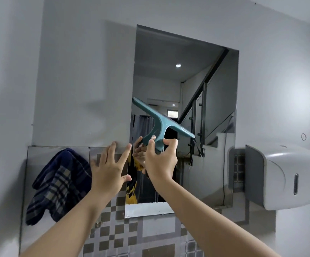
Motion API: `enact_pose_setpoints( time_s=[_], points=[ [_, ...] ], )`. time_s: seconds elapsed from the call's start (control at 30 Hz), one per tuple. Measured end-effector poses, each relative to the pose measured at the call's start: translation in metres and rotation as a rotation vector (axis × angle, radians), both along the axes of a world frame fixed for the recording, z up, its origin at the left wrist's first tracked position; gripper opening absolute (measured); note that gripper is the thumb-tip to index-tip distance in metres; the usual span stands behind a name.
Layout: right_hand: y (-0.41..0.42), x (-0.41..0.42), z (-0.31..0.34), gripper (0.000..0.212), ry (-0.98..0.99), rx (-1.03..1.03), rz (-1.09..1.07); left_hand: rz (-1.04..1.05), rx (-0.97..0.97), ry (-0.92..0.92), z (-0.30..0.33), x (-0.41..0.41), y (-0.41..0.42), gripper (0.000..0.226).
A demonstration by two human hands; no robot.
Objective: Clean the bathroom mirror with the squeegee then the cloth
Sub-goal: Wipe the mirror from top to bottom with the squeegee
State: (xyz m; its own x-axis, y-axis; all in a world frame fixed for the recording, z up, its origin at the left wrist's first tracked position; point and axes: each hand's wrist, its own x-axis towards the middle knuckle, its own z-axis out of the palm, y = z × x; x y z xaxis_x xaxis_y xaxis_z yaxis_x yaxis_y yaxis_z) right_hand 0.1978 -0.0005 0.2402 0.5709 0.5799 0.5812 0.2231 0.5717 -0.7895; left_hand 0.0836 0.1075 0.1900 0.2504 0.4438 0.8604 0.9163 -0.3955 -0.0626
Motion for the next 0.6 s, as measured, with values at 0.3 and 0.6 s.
enact_pose_setpoints(
  time_s=[0.3, 0.6],
  points=[
    [-0.004, 0.069, -0.019, 0.027, -0.557, 0.012, -0.271, -0.047, 0.027, 0.071, -0.03, -0.011, 0.007, 0.103],
    [-0.012, 0.147, 0.007, 0.033, -0.946, 0.001, -0.499, -0.061, 0.002, 0.052, -0.036, -0.007, 0.001, 0.101]
  ],
)
